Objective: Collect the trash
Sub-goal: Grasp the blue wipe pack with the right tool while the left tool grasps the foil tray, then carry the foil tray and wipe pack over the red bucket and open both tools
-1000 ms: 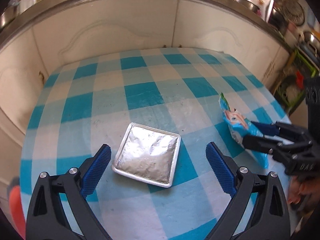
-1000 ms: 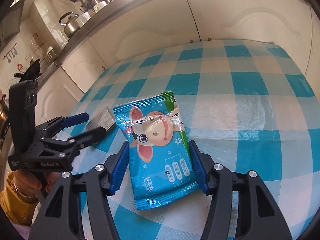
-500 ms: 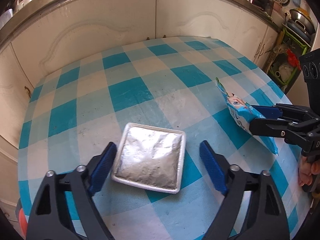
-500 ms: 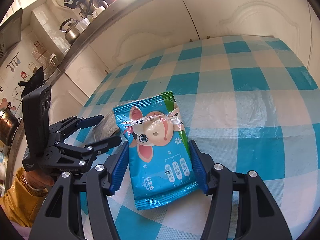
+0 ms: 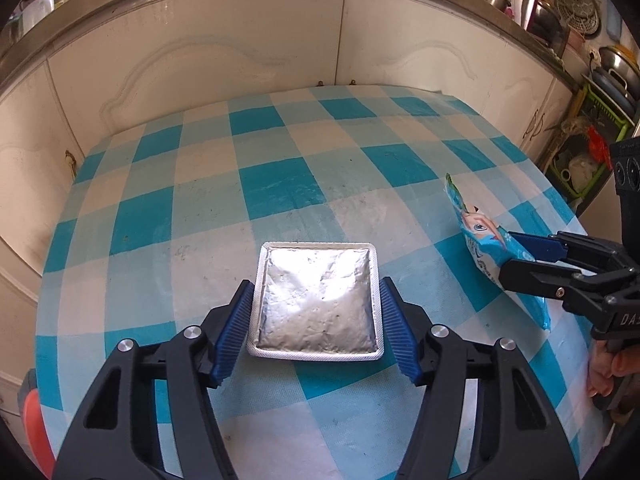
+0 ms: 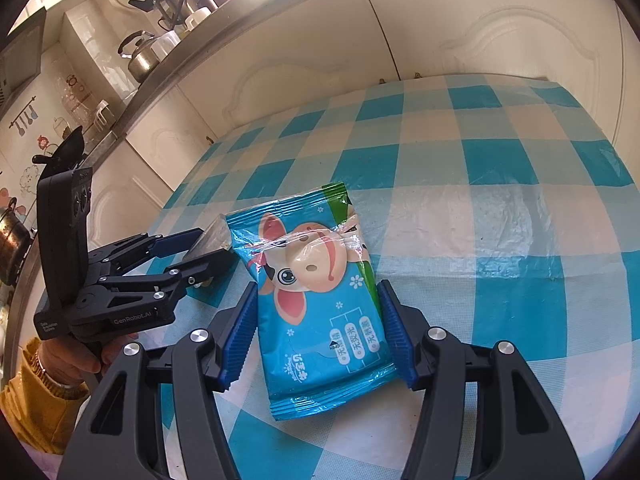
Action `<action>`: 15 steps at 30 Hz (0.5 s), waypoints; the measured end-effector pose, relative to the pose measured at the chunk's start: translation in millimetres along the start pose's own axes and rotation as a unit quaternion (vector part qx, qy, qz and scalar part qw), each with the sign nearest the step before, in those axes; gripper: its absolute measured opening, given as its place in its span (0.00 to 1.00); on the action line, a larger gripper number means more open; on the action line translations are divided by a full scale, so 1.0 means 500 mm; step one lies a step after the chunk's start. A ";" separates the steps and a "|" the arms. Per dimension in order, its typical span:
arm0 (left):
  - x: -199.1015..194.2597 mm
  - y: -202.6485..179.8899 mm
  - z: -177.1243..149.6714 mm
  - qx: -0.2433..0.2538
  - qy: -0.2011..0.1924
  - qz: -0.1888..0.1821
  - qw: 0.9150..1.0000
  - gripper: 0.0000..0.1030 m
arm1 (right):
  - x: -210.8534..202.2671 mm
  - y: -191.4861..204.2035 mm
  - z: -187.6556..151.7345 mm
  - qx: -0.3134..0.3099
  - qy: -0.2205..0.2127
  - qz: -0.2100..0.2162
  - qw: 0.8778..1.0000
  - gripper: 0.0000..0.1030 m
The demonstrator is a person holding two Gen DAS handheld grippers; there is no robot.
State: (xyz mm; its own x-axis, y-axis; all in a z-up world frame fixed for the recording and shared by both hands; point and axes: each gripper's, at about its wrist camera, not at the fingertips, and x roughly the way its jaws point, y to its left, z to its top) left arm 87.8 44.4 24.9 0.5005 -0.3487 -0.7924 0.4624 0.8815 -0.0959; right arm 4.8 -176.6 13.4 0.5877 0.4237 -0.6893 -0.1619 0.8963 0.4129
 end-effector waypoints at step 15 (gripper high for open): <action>-0.071 0.054 -0.042 -0.059 -0.028 0.024 0.998 0.62 | 0.004 0.026 -0.006 -0.014 -0.003 -0.044 0.999 0.57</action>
State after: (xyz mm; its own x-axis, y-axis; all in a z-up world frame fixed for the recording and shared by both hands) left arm 67.3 87.1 37.9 0.5611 -0.3192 -0.7637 0.3497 0.9277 -0.1308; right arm 1.4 -163.6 15.6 0.6051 0.3417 -0.7191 -0.1310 0.9336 0.3334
